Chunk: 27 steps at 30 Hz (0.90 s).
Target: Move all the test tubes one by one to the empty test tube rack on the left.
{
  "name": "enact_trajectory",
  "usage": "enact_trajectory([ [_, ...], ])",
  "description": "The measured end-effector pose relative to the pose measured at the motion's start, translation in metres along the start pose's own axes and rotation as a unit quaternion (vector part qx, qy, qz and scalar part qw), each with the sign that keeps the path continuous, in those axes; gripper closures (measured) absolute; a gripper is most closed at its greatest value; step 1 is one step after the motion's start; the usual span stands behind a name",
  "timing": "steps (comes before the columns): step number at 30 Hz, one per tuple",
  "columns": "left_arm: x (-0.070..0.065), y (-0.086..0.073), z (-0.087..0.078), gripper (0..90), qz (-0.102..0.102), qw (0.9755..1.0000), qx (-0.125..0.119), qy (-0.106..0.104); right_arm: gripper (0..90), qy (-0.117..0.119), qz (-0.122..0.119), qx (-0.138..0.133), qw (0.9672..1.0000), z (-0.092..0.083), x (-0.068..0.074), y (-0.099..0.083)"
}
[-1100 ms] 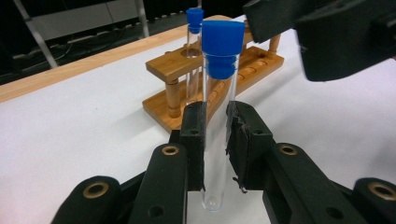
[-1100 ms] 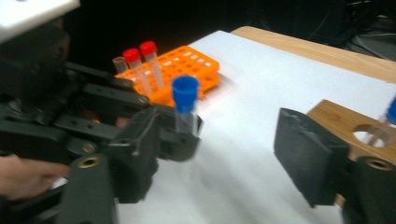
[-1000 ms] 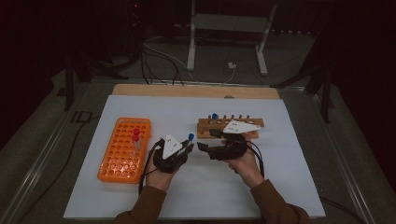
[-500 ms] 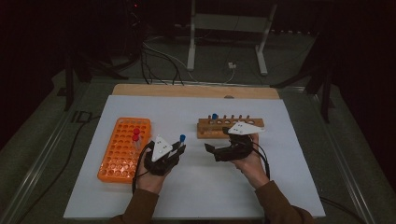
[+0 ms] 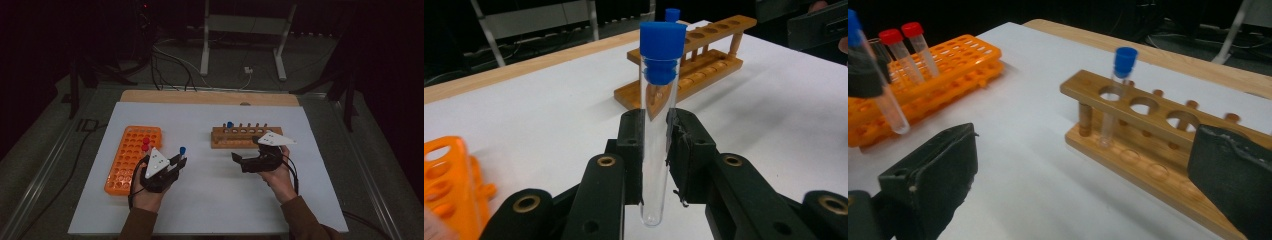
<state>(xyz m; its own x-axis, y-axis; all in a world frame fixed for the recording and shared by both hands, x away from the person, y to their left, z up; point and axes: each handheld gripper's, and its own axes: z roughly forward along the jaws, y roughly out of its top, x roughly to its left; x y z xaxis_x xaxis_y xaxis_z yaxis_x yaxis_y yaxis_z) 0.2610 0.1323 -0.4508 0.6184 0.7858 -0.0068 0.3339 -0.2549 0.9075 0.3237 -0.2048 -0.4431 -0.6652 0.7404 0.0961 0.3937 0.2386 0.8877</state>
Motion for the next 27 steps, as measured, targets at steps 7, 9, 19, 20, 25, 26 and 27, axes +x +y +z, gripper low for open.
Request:
enact_trajectory([
  [7,0.012,-0.006,-0.021,76.4,-0.013,0.9999,-0.009,0.003,0.1,-0.012,0.008,-0.007,0.9999,-0.013,-0.009,-0.007],
  [9,0.015,-0.008,-0.026,76.4,-0.014,0.9999,-0.010,0.003,0.0,-0.015,0.011,-0.009,0.9998,-0.016,-0.011,-0.009],
  [19,0.035,-0.022,-0.058,76.4,-0.027,0.9994,-0.018,0.014,0.0,-0.024,0.020,-0.017,0.9994,-0.026,-0.018,-0.014],
  [20,0.037,-0.024,-0.060,76.4,-0.028,0.9993,-0.019,0.016,0.0,-0.025,0.020,-0.018,0.9993,-0.027,-0.018,-0.015],
  [25,0.044,-0.029,-0.069,76.4,-0.031,0.9988,-0.023,0.030,0.1,-0.026,0.020,-0.019,0.9993,-0.028,-0.019,-0.015],
  [26,0.045,-0.031,-0.071,76.4,-0.032,0.9987,-0.023,0.033,0.0,-0.026,0.020,-0.018,0.9993,-0.028,-0.018,-0.015],
  [27,0.046,-0.032,-0.072,76.4,-0.031,0.9986,-0.022,0.037,0.1,-0.026,0.020,-0.019,0.9993,-0.028,-0.018,-0.015],
])
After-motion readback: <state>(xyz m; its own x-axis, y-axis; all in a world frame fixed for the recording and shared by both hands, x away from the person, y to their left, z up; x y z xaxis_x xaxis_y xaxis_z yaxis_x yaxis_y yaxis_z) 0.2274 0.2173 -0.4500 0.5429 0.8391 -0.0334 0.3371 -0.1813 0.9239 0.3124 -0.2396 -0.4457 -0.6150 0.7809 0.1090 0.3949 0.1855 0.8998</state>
